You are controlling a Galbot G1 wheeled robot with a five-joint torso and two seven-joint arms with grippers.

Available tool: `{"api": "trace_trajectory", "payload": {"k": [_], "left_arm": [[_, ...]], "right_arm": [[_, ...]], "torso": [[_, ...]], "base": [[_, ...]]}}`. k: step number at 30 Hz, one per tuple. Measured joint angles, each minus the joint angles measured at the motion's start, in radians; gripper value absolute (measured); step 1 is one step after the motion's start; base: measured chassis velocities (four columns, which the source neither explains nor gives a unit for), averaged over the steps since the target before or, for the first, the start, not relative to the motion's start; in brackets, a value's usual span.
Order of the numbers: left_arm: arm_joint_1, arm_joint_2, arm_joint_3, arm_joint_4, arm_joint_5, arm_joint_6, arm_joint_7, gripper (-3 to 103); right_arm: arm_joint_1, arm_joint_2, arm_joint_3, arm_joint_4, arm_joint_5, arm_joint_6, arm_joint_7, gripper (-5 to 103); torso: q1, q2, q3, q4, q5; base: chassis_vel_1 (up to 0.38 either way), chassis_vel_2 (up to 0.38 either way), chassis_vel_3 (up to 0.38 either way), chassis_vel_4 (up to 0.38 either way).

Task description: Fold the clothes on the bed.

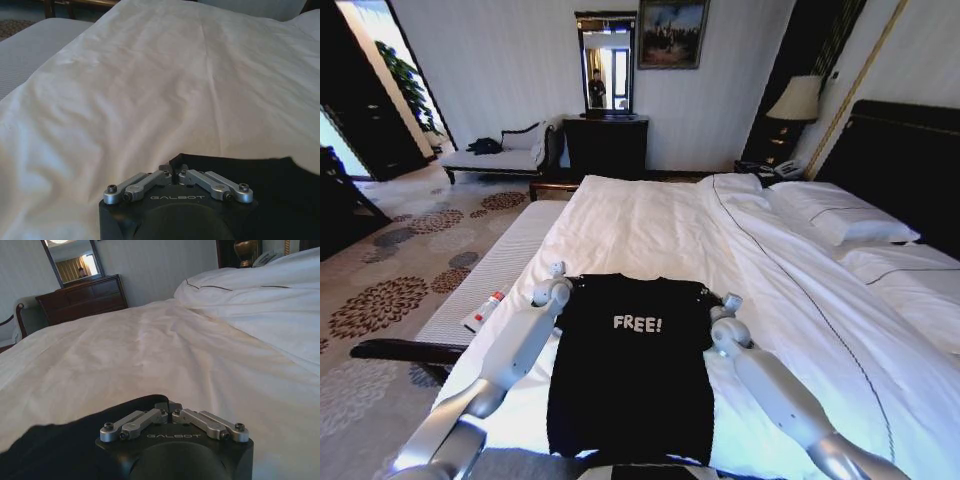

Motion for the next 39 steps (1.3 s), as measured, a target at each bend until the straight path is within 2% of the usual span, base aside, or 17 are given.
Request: {"api": "trace_trajectory", "payload": {"k": [7, 16, 17, 19, 20, 22, 25, 27, 29, 30, 31, 32, 33, 34, 38, 39], "left_arm": [[-0.023, -0.045, -0.005, 0.071, 0.046, -0.034, 0.01, 1], [-0.012, -0.083, -0.002, 0.122, 0.083, -0.031, -0.009, 1], [-0.002, -0.087, -0.004, 0.118, 0.081, -0.02, -0.019, -2], [0.008, -0.088, -0.007, 0.109, 0.076, -0.011, -0.026, 2], [0.017, -0.087, -0.011, 0.099, 0.071, -0.001, -0.034, 7], [0.057, -0.072, -0.032, 0.046, 0.046, 0.032, -0.066, 18], [0.101, -0.046, -0.062, -0.019, 0.024, 0.053, -0.088, 23], [0.174, 0.0, -0.125, -0.132, -0.005, 0.072, -0.11, 34], [0.236, 0.032, -0.205, -0.231, -0.038, 0.073, -0.12, 44], [0.236, 0.032, -0.205, -0.231, -0.038, 0.073, -0.12, 44], [0.267, 0.046, -0.249, -0.28, -0.062, 0.071, -0.126, 44], [0.304, 0.064, -0.297, -0.342, -0.092, 0.066, -0.13, 49], [0.337, 0.08, -0.335, -0.405, -0.117, 0.062, -0.133, 55], [0.337, 0.08, -0.335, -0.405, -0.117, 0.062, -0.133, 55], [0.482, 0.12, -0.464, -0.633, -0.14, 0.067, -0.145, 77], [0.524, 0.122, -0.495, -0.667, -0.126, 0.069, -0.146, 77]], "right_arm": [[0.052, 0.025, -0.019, -0.076, -0.032, 0.019, -0.021, 0], [0.075, 0.082, -0.043, -0.184, -0.093, 0.026, -0.017, 0], [0.071, 0.083, -0.043, -0.18, -0.094, 0.022, -0.013, 0], [0.062, 0.081, -0.042, -0.168, -0.093, 0.013, -0.005, 0], [0.052, 0.075, -0.039, -0.152, -0.089, 0.003, 0.001, 5], [0.008, 0.049, -0.023, -0.088, -0.061, -0.03, 0.033, 16], [-0.041, 0.024, 0.003, -0.022, -0.026, -0.054, 0.073, 21], [-0.116, -0.006, 0.063, 0.083, 0.012, -0.058, 0.117, 32], [-0.18, -0.026, 0.131, 0.182, 0.028, -0.041, 0.123, 43], [-0.18, -0.026, 0.131, 0.182, 0.028, -0.041, 0.123, 43], [-0.212, -0.035, 0.169, 0.235, 0.047, -0.035, 0.122, 43], [-0.254, -0.042, 0.216, 0.301, 0.083, -0.032, 0.122, 43], [-0.287, -0.042, 0.251, 0.348, 0.117, -0.031, 0.126, 54], [-0.287, -0.042, 0.251, 0.348, 0.117, -0.031, 0.126, 54], [-0.388, 0.012, 0.352, 0.463, 0.22, -0.033, 0.158, 76], [-0.411, 0.034, 0.369, 0.482, 0.239, -0.036, 0.166, 81]], "torso": [[0.0, 0.0, 0.0, -0.0002, -0.0002], [0.0, 0.0, 0.0, 0.0, 0.0], [0.0, 0.0, 0.0, 0.0001, -0.0003], [0.0, 0.0, 0.0, 0.0, -0.0002], [0.0, 0.0, 0.0, 0.0, -0.0002], [0.0, 0.0, 0.0, -0.0005, -0.0003], [0.0, 0.0, 0.0, -0.0006, -0.0005], [0.0, 0.0, 0.0, -0.0001, -0.0003], [0.0, 0.0, 0.0, 0.0002, -0.0003], [0.0, 0.0, 0.0, 0.0002, -0.0003], [0.0, 0.0, 0.0, 0.0003, -0.0003], [0.0, 0.0, 0.0, 0.0003, -0.0007], [0.0, 0.0, 0.0, 0.0002, -0.0007], [0.0, 0.0, 0.0, 0.0002, -0.0007], [0.0, 0.0, -0.001, -0.0002, 0.0003], [0.0, 0.0, -0.001, -0.0001, 0.0001]], "base": [[0.0, 0.0, 0.0, 0.0], [0.0, 0.0, 0.0, 0.0], [0.0, 0.0, 0.0, 0.0], [0.0, 0.0, 0.0, 0.0], [0.0, 0.0, 0.0, 0.0], [0.0, 0.0, 0.0, 0.0], [0.0, 0.0, 0.0, 0.0], [0.0, 0.0, 0.0, 0.0], [0.0, 0.0, 0.0, 0.0], [0.0, 0.0, 0.0, 0.0], [0.0, 0.0, 0.0, 0.0], [0.0, 0.0, 0.0, 0.0], [0.0, 0.0, 0.0, 0.0], [0.0, 0.0, 0.0, 0.0], [0.0, 0.0, 0.0, 0.0], [0.0, 0.0, 0.0, 0.0]]}}
